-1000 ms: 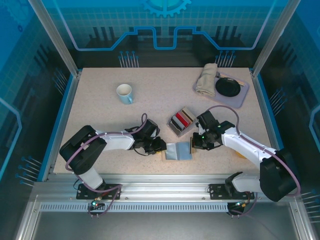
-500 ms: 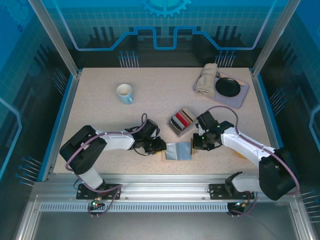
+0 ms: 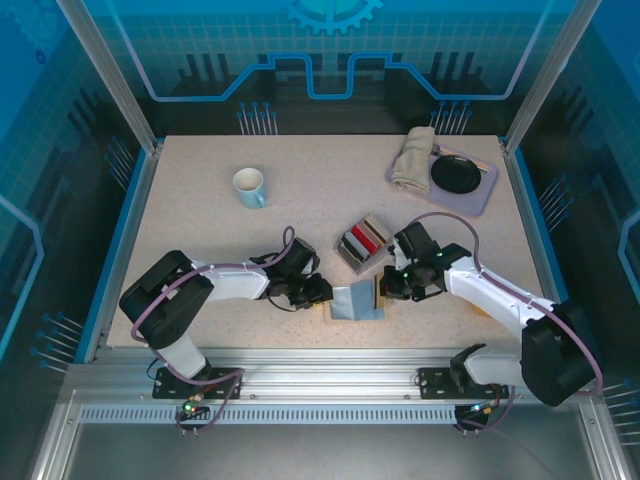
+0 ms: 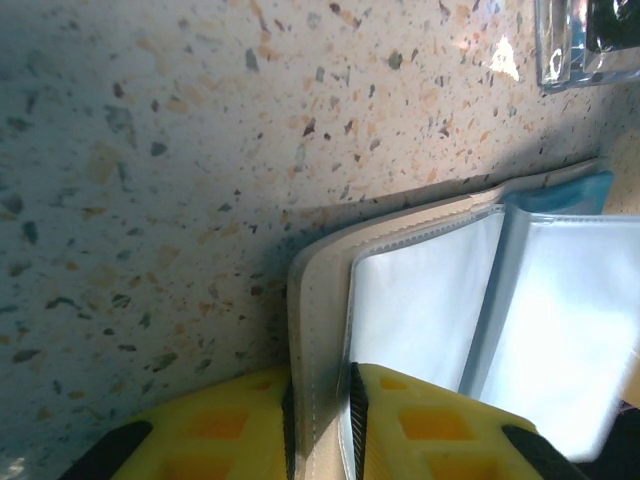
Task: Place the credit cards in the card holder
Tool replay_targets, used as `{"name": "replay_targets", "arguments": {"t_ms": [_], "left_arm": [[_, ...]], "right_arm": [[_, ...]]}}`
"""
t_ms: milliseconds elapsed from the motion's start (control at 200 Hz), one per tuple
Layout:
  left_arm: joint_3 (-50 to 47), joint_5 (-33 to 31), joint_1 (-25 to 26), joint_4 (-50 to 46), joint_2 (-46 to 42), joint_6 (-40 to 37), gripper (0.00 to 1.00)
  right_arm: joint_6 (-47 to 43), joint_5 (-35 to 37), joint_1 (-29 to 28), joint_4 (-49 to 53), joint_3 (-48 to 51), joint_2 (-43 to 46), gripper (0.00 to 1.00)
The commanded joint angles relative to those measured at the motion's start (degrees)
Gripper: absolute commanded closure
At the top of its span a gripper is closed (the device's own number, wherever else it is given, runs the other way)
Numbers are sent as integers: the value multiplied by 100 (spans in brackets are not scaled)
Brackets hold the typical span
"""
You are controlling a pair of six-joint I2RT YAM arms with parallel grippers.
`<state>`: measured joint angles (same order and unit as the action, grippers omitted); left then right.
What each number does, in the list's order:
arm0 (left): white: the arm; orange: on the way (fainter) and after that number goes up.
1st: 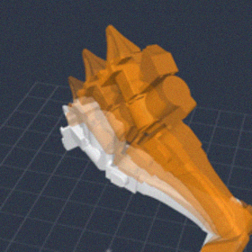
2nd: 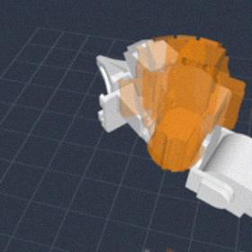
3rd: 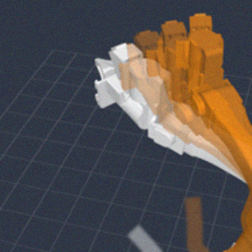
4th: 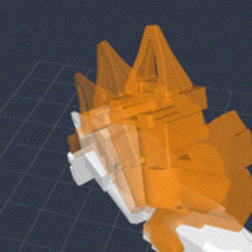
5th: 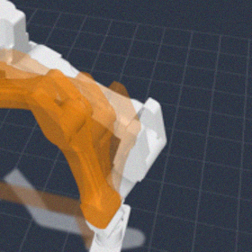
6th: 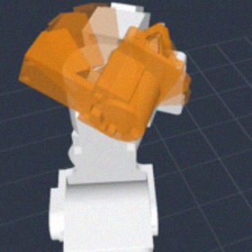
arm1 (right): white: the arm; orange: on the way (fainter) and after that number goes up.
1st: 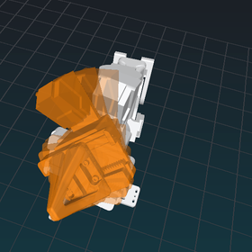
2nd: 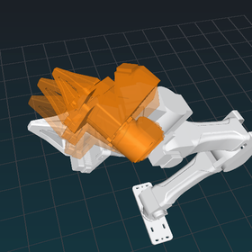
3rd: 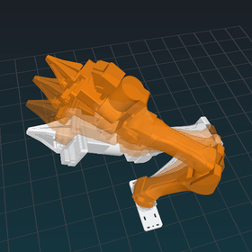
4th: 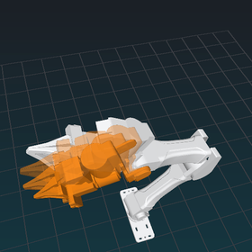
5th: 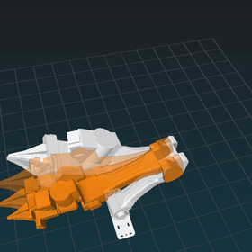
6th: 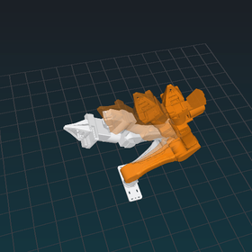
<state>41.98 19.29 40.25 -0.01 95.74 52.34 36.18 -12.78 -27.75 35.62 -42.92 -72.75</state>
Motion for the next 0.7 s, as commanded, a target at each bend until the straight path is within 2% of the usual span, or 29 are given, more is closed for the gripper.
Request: {"name": "replay_targets", "arguments": {"t_ms": [0, 275, 410, 585, 695], "left_arm": [[93, 14, 31, -250, 149, -101, 76], [77, -4, 30, -250, 129, -95, 76], [70, -35, 31, -257, 91, -92, 76], [48, -74, 34, -275, 32, -110, 77], [43, -100, 30, -307, 27, -127, 79]], "right_arm": [[158, -400, -75, -227, -176, -79, 99], [196, -258, -132, -42, -325, 38, 99], [90, 323, -134, 415, -423, -4, 99], [141, 1519, -116, 1170, -600, 268, 99], [90, 1321, -100, 881, -441, 676, 99]]}}
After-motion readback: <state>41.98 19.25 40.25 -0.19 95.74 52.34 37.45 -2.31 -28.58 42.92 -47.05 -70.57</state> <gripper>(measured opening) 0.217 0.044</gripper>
